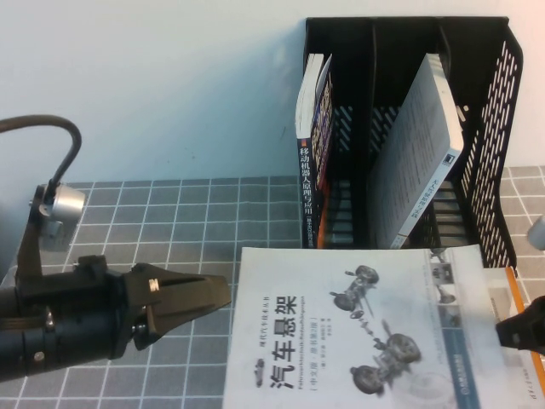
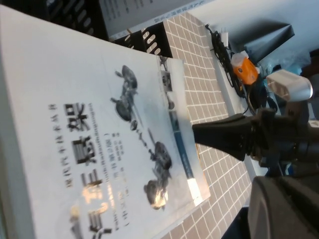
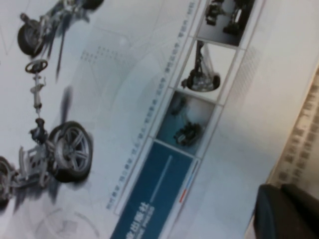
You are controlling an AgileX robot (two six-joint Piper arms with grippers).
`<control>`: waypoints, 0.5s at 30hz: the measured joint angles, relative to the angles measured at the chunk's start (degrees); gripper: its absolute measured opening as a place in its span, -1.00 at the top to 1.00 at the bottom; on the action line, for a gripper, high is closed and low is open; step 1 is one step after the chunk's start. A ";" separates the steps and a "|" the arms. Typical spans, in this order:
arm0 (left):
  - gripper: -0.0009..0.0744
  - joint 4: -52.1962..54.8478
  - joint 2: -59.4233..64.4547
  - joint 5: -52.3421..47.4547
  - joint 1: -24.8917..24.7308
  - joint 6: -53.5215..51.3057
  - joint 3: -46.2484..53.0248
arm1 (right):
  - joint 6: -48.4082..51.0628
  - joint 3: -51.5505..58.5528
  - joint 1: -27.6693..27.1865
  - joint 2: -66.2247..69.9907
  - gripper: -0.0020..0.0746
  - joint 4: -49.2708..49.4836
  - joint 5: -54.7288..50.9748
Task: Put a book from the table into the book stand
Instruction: Push book with right arm
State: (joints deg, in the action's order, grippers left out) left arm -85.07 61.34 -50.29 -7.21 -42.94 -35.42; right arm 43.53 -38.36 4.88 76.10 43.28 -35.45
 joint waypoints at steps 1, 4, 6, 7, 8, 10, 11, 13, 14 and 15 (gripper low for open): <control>0.98 -0.23 0.00 0.00 0.00 -0.61 0.00 | 0.00 0.00 1.19 0.26 0.95 0.30 0.54; 0.98 -0.50 0.21 0.00 0.00 -1.59 -0.90 | -0.11 0.00 4.17 1.26 0.95 1.53 1.73; 0.98 -0.59 0.75 -0.73 0.25 -1.99 -2.26 | -0.11 0.00 5.25 2.03 0.95 2.09 2.12; 0.98 -0.59 1.13 -1.99 0.66 -2.15 -2.87 | -0.11 -0.04 5.52 2.32 0.95 2.49 2.26; 0.96 -0.59 1.76 -3.84 1.37 -2.23 -3.69 | -0.11 -0.24 5.65 2.64 0.95 2.65 2.39; 0.82 -0.59 3.48 -8.68 3.20 -2.28 -5.43 | -0.11 -0.33 5.74 3.27 0.95 2.74 2.48; 0.70 -0.59 4.53 -11.72 4.41 -2.28 -6.17 | -0.11 -0.42 5.74 3.40 0.95 2.87 2.48; 0.42 -0.59 6.52 -15.37 6.63 -2.64 -7.18 | 0.00 -0.42 5.74 3.54 0.95 3.19 2.48; 0.25 -0.44 7.66 -16.34 7.80 -2.78 -7.55 | 0.25 -0.42 5.74 3.54 0.95 3.32 2.52; 0.08 0.00 8.82 -16.75 8.87 -2.88 -7.70 | 0.42 -0.42 5.74 3.54 0.95 3.32 2.61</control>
State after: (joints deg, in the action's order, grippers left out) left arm -85.07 70.16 -67.04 1.66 -45.82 -43.12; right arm 43.95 -38.78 10.62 79.64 46.59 -32.83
